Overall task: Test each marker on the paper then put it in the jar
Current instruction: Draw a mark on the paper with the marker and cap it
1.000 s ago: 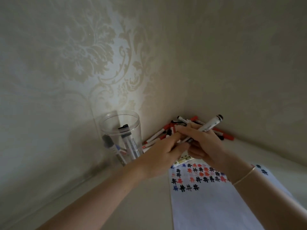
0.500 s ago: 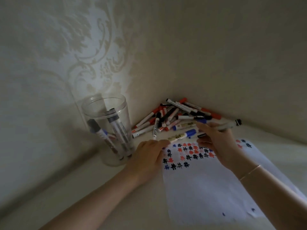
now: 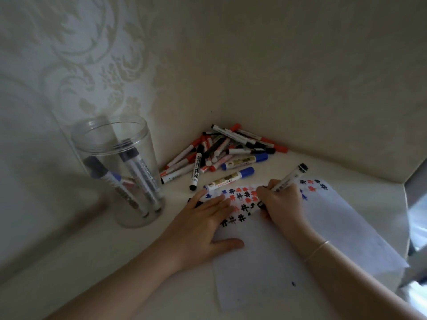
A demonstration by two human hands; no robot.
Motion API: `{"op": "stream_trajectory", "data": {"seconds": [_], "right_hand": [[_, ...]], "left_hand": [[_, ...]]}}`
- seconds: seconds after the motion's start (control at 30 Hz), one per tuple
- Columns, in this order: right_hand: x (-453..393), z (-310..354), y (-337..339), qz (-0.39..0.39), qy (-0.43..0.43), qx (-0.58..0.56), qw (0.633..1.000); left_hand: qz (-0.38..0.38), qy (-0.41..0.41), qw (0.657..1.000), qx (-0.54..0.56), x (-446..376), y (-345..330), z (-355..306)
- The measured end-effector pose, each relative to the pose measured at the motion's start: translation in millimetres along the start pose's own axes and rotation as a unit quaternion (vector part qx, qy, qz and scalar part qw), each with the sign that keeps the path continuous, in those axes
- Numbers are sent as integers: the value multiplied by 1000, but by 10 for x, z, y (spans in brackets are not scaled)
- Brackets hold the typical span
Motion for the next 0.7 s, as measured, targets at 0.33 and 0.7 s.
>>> {"op": "stream_trajectory", "data": {"seconds": [0.33,0.7], "right_hand": [[10,51,1,-3,22,24,999],[24,69,-44,9,27,24,999]], "left_hand": [[-5,-1,1000,4,16,40,-21],[-8,1,1000,11,21,74,-36]]}}
Point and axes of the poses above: each hand's wrist, its own x-axis away from the middle knuckle, its own y-axis out of the back of the hand, z = x × y, the point moved 7 cm from there along -x, towards the middle knuckle, and after that the axes turned 6 degrees about x, right-handed, at the moved point
